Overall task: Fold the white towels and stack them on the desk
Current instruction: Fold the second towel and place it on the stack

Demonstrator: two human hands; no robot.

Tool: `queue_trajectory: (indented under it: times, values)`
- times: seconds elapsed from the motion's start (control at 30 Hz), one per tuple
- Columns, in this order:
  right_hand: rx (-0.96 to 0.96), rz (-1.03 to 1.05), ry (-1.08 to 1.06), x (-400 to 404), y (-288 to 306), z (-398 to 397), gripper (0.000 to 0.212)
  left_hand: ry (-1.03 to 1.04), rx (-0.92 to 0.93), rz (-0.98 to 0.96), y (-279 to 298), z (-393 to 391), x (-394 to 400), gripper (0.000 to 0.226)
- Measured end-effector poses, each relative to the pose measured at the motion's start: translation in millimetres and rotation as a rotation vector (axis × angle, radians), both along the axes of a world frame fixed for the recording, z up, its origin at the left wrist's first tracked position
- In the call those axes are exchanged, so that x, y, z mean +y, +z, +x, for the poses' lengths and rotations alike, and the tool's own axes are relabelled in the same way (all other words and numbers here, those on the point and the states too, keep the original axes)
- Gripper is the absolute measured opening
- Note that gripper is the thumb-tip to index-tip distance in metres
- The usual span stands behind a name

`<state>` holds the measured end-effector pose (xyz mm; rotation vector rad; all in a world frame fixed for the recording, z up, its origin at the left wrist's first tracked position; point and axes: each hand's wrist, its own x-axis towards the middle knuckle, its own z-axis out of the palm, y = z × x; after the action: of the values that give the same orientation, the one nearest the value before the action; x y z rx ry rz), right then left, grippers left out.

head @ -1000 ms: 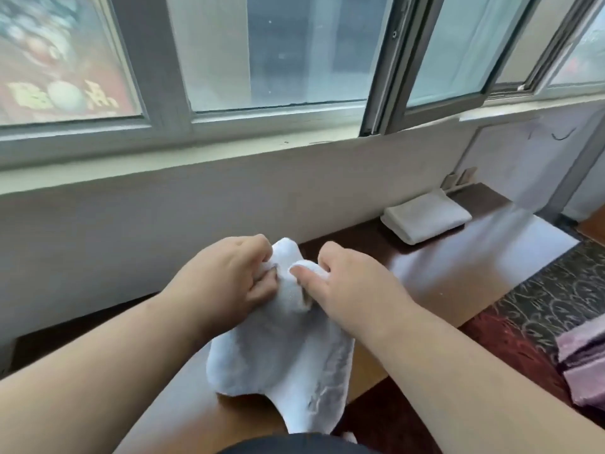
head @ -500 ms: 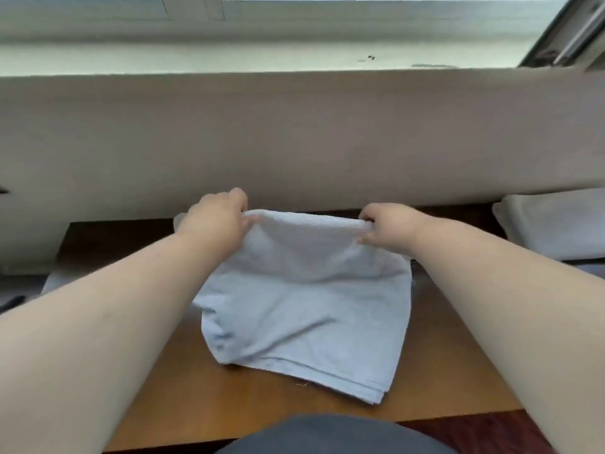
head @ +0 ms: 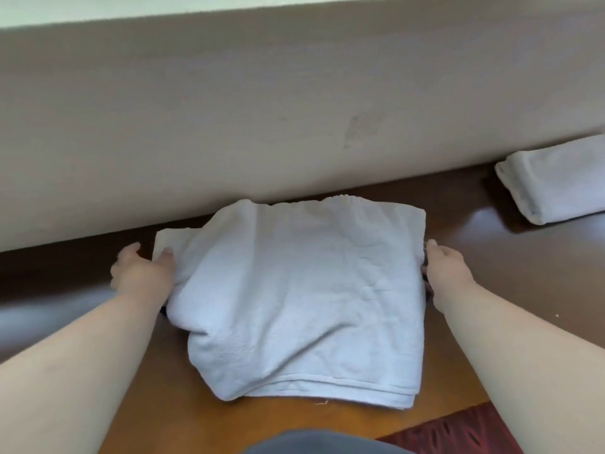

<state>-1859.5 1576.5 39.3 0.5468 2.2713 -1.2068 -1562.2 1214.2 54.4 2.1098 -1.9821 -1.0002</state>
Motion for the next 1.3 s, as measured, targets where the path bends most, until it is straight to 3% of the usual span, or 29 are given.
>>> queue_trajectory:
  times: [0.1, 0.27, 0.37, 0.47, 0.57, 0.63, 0.73, 0.77, 0.83, 0.9, 1.0, 1.07, 1.13, 1.2, 1.23, 1.3]
  values:
    - [-0.071, -0.064, -0.092, -1, -8, -12, 0.065, 0.002, -0.017, 0.216, -10, 0, -19, 0.089]
    - [-0.193, 0.022, 0.125, -25, -5, -18, 0.067, -0.142, -0.051, 0.316, -23, -2, -32, 0.083]
    - [-0.188, 0.018, 0.164, -36, -5, -21, 0.057, -0.166, -0.031, 0.247, -30, 1, -36, 0.063]
    - [-0.134, -0.02, 0.255, -41, -2, -20, 0.047, -0.061, 0.004, 0.242, -43, 2, -41, 0.046]
    - [-0.051, -0.087, 0.29, -39, -2, -18, 0.029, 0.024, 0.074, 0.273, -64, -9, -40, 0.052]
    - [-0.014, -0.139, 0.257, -37, 0, -18, 0.024, -0.001, 0.137, 0.186, -45, -29, -20, 0.057]
    - [0.026, -0.23, 0.184, -37, 6, -17, 0.028, -0.246, 0.151, -0.215, 16, -61, 24, 0.064]
    - [0.04, -0.253, 0.179, -38, 10, -16, 0.031, -0.432, 0.217, -0.372, 38, -81, 40, 0.06]
    - [0.081, -0.275, 0.24, -38, 19, -14, 0.032, -0.992, 0.329, -0.543, 63, -134, 80, 0.042]
    - [0.131, -0.255, 0.343, -39, 27, -12, 0.035, -1.315, 0.29, -0.448, 77, -197, 127, 0.048]
    - [0.263, -0.275, 0.411, -39, 37, -5, 0.031, -1.438, 0.079, -0.117, 84, -273, 175, 0.081]
    - [0.343, -0.342, 0.381, -35, 43, -1, 0.031, -1.553, 0.037, -0.024, 85, -303, 185, 0.064]
    - [0.319, -0.401, 0.351, -28, 45, 2, 0.056, -1.643, -0.044, 0.002, 89, -317, 188, 0.037]
    - [0.129, -0.465, 0.316, -13, 48, 0, 0.093, -1.687, -0.185, 0.0, 82, -329, 184, 0.018]
    - [-0.033, -0.508, 0.323, -1, 48, -2, 0.094, -1.704, -0.213, 0.004, 77, -333, 182, 0.016]
    - [-0.371, -0.569, 0.518, 24, 51, -9, 0.064, -1.65, -0.12, 0.088, 69, -333, 173, 0.011]
